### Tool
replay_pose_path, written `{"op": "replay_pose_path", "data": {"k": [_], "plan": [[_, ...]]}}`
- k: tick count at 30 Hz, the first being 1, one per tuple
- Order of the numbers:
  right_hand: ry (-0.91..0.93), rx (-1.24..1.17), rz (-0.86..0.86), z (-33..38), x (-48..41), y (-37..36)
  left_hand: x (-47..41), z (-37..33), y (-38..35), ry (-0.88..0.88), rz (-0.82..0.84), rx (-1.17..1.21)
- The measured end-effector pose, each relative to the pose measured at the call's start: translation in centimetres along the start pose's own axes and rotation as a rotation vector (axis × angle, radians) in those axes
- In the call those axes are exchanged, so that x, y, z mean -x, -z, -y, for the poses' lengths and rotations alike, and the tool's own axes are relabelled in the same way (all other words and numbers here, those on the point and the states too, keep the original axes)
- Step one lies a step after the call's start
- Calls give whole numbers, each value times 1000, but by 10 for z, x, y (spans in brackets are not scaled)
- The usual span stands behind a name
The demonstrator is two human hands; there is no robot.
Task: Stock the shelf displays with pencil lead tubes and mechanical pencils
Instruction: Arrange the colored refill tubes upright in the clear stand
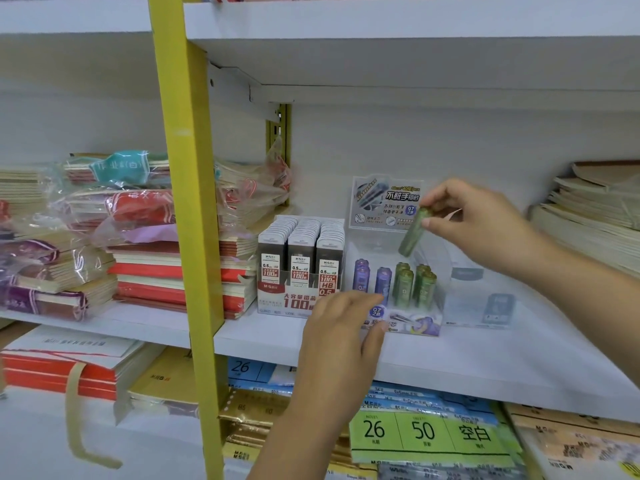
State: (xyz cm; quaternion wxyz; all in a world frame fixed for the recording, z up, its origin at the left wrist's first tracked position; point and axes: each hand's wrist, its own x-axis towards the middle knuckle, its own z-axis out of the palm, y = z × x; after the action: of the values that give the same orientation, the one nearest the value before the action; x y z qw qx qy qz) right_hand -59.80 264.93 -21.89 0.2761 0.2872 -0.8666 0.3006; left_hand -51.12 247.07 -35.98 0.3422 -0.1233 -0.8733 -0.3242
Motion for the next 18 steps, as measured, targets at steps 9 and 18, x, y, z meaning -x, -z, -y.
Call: {"op": "replay_pose_path", "data": {"k": [9, 18], "plan": [[18, 159, 293, -13, -8, -23, 2, 5, -3, -48, 12, -33], [-11, 65, 367, -11, -13, -27, 1, 8, -4, -47, -5, -13]]}}
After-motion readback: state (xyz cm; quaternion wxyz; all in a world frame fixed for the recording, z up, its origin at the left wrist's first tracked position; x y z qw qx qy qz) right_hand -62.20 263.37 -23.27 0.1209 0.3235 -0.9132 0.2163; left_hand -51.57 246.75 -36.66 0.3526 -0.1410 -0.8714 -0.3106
